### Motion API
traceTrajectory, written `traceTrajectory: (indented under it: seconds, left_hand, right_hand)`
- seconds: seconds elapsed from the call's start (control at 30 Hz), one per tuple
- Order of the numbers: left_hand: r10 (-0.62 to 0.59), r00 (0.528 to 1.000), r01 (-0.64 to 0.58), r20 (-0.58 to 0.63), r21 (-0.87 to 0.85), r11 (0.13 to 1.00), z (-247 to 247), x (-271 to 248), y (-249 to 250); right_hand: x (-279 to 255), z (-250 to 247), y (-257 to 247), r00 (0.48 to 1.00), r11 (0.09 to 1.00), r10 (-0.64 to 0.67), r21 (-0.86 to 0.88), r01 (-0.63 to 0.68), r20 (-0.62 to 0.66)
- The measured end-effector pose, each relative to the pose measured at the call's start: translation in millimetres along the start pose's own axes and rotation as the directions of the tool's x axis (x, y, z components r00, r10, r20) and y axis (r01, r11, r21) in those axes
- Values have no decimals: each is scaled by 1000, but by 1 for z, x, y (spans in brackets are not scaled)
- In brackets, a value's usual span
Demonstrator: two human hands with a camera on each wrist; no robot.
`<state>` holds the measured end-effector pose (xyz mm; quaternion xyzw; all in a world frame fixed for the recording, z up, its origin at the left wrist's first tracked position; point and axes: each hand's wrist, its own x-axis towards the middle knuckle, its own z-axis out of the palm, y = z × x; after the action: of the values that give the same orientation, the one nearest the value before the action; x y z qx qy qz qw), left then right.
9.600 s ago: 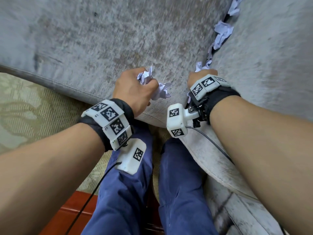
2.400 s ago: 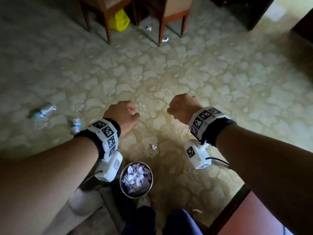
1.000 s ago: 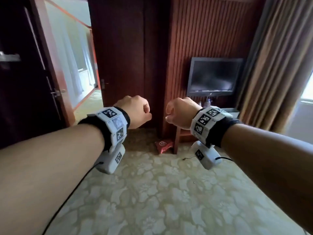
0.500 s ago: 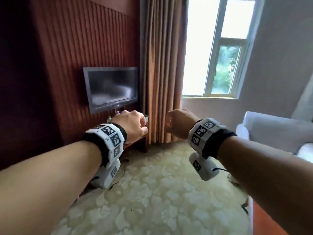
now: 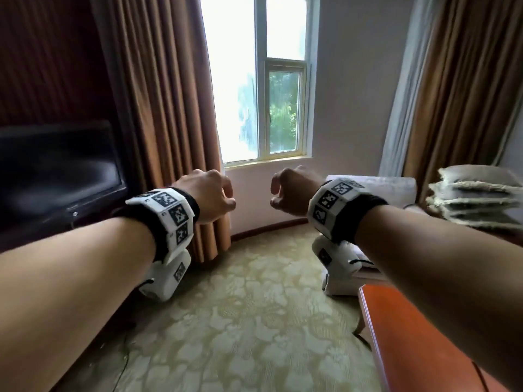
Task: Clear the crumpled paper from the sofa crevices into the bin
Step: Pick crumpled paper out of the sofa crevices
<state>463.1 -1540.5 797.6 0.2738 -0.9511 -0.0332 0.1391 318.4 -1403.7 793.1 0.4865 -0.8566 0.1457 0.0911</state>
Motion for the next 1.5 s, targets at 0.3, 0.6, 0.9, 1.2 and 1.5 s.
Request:
traceTrajectory:
  seconds: [0.3,0.6,0.9,1.2,1.5]
  left_hand:
    - [305,952,-305,28,5,952,64,193,14]
    - [491,870,-484,42,-108,868,113,378,18]
    - [568,816,-557,108,-117,822,208,529,86]
    - [555,798,-549,233,-99,830,328,713,203]
    - [549,794,-542,263,-105,834,418,878,287]
  right_hand:
    - [111,21,85,959,950,282,-125,-285,-41]
    - [230,47,146,857,842,511,-159,-515,-70]
    - [320,101,287,814,790,579,-214,-575,-50]
    - [424,162,529,767,765,640,-131,-631,42]
    - [522,201,702,755,764,646,-124,-634,118]
